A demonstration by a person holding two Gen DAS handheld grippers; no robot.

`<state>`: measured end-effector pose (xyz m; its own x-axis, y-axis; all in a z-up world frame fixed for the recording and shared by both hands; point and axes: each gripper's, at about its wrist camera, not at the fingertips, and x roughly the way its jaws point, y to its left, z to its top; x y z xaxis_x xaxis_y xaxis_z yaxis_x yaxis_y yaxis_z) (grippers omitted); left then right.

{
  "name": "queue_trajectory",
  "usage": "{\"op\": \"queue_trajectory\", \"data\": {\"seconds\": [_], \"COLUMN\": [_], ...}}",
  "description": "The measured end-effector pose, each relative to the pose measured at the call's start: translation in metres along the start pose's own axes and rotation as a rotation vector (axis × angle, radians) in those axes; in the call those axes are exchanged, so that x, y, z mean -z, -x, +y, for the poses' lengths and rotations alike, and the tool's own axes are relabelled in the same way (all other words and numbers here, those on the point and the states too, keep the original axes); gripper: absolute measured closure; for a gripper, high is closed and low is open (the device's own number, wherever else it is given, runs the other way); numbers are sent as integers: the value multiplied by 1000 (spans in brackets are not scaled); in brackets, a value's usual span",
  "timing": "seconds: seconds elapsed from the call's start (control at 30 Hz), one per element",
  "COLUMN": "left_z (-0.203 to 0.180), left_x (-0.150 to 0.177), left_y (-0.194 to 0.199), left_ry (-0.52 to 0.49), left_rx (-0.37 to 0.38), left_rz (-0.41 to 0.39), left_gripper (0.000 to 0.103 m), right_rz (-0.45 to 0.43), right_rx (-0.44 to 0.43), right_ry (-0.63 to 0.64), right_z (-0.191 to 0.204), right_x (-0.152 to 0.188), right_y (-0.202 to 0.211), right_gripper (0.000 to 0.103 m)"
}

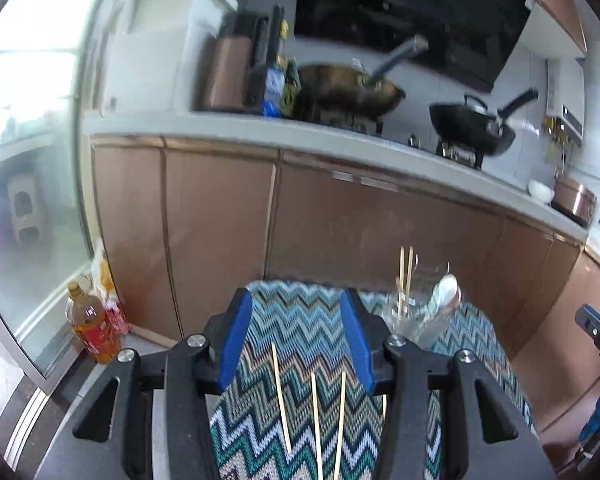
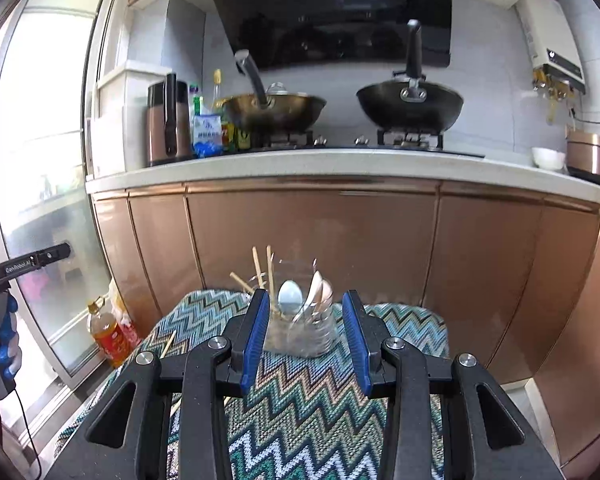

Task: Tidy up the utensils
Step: 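Move both open grippers back over the remaining chopsticks, then grasp a chopstick with the right gripper while the left gripper grasps another chopstick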

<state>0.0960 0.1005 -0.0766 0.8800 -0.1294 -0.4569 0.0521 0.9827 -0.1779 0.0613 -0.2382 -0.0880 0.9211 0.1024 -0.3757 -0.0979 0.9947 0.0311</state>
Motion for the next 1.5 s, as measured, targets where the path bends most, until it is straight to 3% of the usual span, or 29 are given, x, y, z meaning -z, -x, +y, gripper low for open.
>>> {"op": "queue_trajectory", "data": {"seconds": [0.3, 0.6, 0.93, 1.23, 1.5], "left_z": [-7, -12, -19, -24, -32], "left_x": [40, 71, 93, 105, 118], "left_y": [-102, -180, -229, -255, -273], "left_ry": [1, -12, -49, -59, -65], "left_rx": [113, 138, 169, 157, 146], "left_rz": [364, 570, 732, 807, 882], "left_gripper": [59, 60, 63, 76, 83], "right_rz": [273, 529, 709, 795, 851], "right_rx": [-92, -194, -266, -263, -255], "right_ry": [-39, -50, -48, -47, -60], "right_z": [16, 46, 73, 79, 77], "right_x": [30, 74, 106, 122, 133], "right_y": [-81, -166, -231, -266, -279], "right_gripper": [65, 71, 75, 86, 89]}}
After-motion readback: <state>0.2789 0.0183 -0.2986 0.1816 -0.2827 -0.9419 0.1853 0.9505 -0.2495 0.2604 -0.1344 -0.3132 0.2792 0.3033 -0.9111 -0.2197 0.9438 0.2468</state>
